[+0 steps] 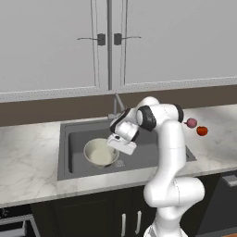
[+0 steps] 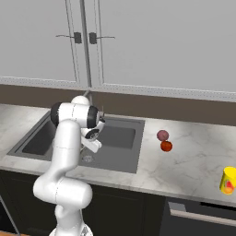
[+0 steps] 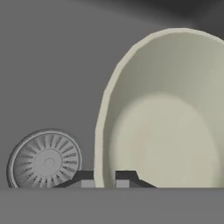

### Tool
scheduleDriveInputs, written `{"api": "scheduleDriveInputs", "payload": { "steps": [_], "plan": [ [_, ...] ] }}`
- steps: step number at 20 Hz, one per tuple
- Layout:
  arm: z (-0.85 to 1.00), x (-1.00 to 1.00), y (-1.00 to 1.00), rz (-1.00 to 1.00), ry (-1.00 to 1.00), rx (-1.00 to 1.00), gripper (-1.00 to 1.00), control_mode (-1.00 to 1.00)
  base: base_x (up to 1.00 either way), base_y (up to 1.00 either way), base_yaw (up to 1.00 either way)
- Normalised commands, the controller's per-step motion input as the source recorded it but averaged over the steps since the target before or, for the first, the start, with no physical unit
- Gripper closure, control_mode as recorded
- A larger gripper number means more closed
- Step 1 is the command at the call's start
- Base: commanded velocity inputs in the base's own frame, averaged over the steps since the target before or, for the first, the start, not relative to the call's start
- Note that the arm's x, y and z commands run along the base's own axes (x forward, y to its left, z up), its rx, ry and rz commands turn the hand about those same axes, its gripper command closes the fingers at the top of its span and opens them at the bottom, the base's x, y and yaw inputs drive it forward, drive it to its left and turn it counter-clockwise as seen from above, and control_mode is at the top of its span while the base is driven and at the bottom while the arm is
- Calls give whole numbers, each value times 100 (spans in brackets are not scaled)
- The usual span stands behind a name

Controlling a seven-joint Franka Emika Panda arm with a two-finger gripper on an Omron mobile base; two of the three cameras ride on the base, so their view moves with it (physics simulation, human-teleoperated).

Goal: Remove the tomato and onion from the sink. Then move the bowl and cup from the counter to the sink for washing.

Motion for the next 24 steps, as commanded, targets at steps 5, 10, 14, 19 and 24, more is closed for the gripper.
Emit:
{"api": "scheduleDriveInputs", "payload": {
  "steps": [5,10,14,19,24],
  "plan": [
    [-9,1,10,0,0,0,100,-100,0,0,0],
    [-10,0,4,0,0,0,100,-100,0,0,0],
    [-9,0,6,0,-2,0,-100,-100,0,0,0],
    [-6,0,5,0,0,0,-100,-100,0,0,0],
    [0,0,1,0,0,0,-100,-100,0,0,0]
  ]
}}
